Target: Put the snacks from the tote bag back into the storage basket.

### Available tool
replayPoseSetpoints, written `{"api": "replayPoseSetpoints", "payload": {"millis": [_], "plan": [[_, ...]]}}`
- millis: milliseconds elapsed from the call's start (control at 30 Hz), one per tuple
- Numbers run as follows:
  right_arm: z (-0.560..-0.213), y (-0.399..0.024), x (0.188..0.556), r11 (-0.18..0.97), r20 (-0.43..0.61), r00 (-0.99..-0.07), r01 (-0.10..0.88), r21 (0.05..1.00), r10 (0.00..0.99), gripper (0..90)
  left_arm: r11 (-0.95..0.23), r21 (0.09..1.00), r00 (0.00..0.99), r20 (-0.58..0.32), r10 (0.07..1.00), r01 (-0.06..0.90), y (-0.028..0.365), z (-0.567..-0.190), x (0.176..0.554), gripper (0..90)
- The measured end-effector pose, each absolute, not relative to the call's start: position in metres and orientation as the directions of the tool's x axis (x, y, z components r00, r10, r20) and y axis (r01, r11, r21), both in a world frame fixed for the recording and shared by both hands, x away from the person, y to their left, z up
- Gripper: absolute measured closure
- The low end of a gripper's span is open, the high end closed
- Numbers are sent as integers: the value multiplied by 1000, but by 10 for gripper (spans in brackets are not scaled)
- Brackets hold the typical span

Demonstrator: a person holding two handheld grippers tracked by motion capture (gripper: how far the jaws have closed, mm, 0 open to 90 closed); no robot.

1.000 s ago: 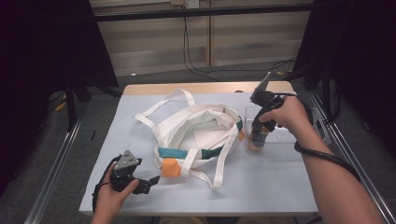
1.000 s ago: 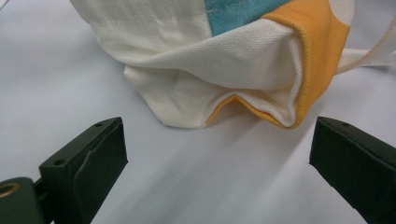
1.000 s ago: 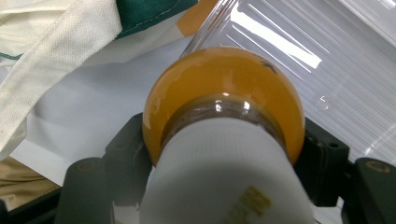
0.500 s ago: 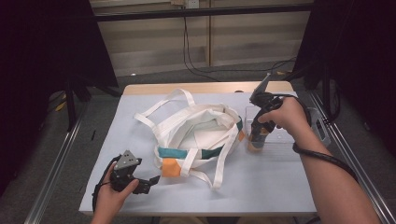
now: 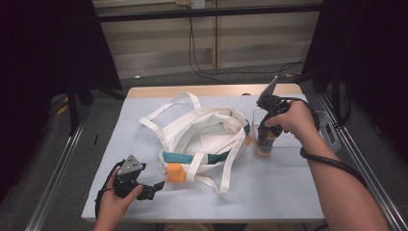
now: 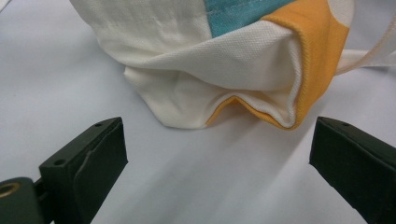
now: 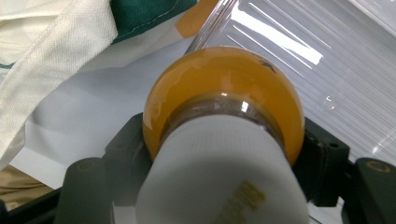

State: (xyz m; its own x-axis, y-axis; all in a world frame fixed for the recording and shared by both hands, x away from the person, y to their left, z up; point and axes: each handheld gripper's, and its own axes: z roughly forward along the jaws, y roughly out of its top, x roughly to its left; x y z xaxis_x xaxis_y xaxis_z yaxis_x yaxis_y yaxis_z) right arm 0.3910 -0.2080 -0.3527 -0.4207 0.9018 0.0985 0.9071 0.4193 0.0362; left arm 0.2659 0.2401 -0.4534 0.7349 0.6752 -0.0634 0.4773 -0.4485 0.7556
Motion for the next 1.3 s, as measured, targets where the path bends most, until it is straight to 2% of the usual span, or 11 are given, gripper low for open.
{"api": "replayPoseSetpoints", "payload": {"millis": [600,1300], "plan": [[-357,-213,387,382,115,-392,919,100,913,295,-458,751,738,-59,672,476,239,-454,266,37],[-362,-218,377,386,123,-412,903,191,903,292,-462,749,741,-56,669,474,240,-454,266,37]]}}
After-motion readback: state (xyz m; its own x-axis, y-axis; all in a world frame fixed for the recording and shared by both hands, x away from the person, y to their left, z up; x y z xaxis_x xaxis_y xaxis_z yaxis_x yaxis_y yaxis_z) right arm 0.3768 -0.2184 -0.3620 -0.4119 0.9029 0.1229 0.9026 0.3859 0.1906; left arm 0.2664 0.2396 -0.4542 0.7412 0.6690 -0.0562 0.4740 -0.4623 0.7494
